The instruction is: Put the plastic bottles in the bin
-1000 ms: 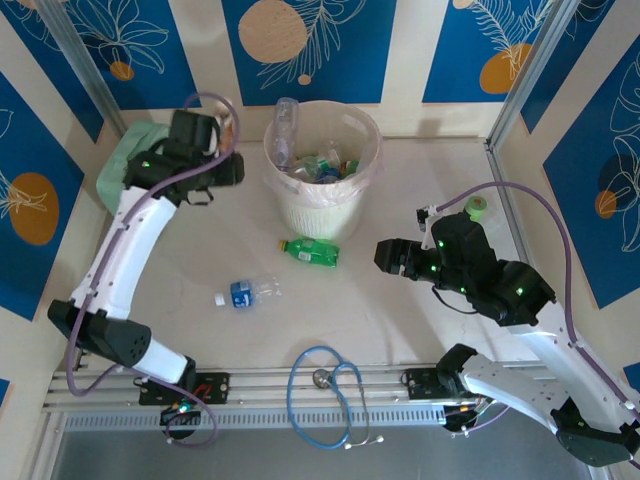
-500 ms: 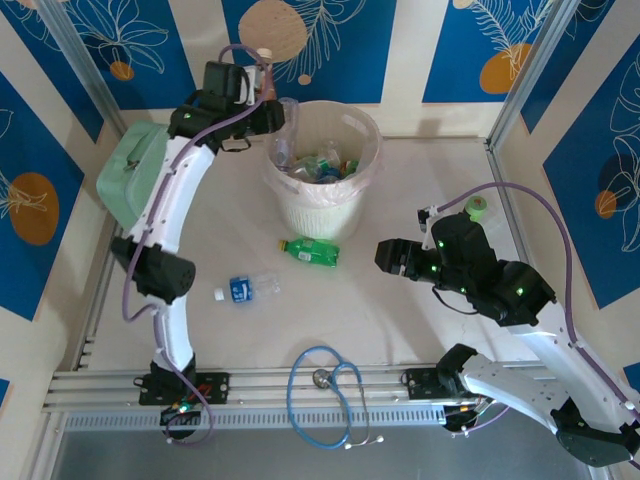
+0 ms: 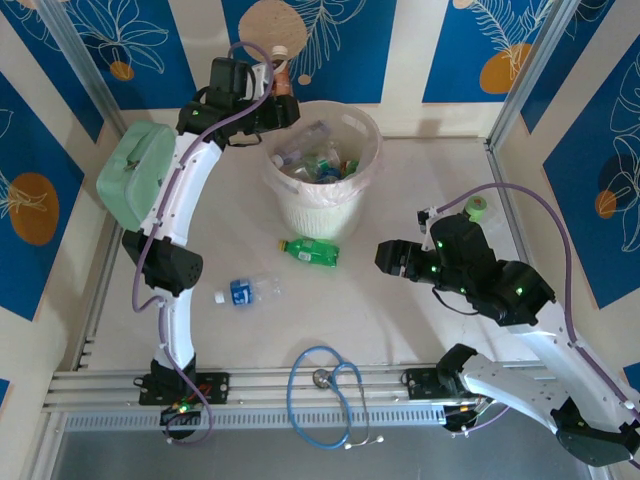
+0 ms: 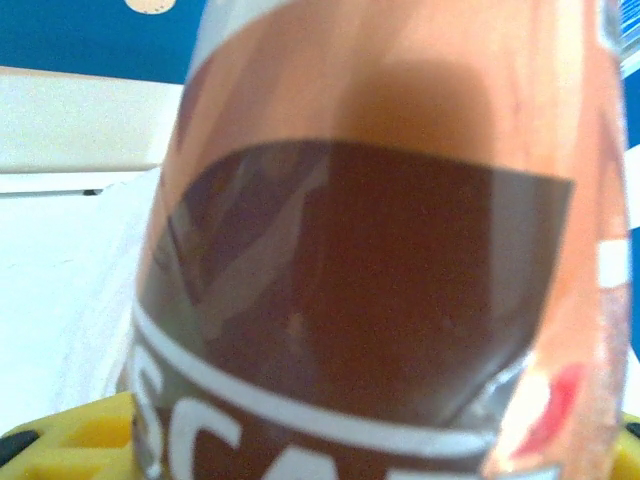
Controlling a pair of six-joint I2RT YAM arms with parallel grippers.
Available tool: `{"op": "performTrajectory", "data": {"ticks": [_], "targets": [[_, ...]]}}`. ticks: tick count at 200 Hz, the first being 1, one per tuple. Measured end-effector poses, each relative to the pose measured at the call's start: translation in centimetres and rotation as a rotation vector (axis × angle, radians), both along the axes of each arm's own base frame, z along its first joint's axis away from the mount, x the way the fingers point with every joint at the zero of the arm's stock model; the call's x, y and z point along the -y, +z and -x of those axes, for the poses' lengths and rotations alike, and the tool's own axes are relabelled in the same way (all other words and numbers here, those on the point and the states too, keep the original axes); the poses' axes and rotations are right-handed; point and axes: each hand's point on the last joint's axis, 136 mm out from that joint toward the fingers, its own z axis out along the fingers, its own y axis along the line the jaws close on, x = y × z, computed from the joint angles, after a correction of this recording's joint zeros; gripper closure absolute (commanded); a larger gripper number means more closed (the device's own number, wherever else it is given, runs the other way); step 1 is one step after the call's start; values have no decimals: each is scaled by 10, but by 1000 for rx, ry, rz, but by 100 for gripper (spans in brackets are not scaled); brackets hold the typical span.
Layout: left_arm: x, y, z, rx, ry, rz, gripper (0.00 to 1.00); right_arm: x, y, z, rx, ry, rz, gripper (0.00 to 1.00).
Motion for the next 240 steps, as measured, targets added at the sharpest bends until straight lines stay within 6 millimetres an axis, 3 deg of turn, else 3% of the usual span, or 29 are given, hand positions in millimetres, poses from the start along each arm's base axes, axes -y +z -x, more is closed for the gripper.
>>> {"op": "performTrajectory", "data": {"ticks": [38,82,94,101,132,198,218,240], "targets": [[22,2,13,-17,-63,35,48,0,0,0,0,0,0,27],[72,-2,47,-39,-173,27,48,0,0,0,0,-1,0,27],[83,-3,55,-46,-193,29,43,0,0,0,0,-1,0,27],[86,-3,58,-52,-199,31,34,0,0,0,0,-1,0,27],[89,0,60,-71,-200,65,13,1,1,1,5,-3,-2,27],[105,19,67,-53,-247,152,11,5,7,5,24,-4,-19,27],[93,24,72,-33,-216,116,12,5,7,5,23,-6,-21,27],[63,29,93,-6,-156,38,12,5,8,5,27,-6,-23,27]]}}
